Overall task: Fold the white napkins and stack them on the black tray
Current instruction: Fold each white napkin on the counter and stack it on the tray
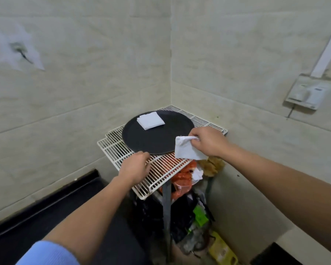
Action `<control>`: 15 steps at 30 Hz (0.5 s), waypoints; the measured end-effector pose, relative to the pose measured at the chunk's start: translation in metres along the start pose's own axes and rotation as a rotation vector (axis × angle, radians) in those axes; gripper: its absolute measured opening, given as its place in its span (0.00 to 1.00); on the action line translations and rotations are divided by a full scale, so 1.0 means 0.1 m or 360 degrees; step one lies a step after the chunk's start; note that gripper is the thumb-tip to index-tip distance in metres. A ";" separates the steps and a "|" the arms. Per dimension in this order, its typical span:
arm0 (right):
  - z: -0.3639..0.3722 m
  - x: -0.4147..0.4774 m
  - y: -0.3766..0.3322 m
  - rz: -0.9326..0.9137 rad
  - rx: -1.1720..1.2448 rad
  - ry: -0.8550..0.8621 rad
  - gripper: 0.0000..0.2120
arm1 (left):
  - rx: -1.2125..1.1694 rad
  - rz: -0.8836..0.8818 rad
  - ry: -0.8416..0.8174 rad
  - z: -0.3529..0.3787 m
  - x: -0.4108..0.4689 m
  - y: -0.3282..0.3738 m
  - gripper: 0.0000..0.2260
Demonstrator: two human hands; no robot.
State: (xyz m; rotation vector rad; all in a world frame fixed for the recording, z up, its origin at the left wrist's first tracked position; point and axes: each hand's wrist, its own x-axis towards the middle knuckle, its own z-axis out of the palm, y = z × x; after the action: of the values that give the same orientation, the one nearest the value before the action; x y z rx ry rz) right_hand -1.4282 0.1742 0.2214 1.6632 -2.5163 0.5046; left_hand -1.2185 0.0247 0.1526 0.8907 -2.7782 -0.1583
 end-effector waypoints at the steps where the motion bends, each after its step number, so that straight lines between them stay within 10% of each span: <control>1: 0.02 0.14 0.03 -0.0011 0.0023 -0.0008 0.09 | 0.0009 -0.0031 -0.0004 0.00 0.10 -0.02 0.09; 15: 0.40 2.03 0.14 -0.0318 0.0149 -0.0107 0.09 | 0.0073 -0.0342 -0.0091 0.37 1.21 -0.36 0.14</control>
State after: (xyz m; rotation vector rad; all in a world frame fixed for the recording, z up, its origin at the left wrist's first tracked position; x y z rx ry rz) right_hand -1.5185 -0.0118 0.2312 1.9704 -2.3687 0.5628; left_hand -1.3027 -0.0742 0.1315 1.2146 -2.7418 -0.1571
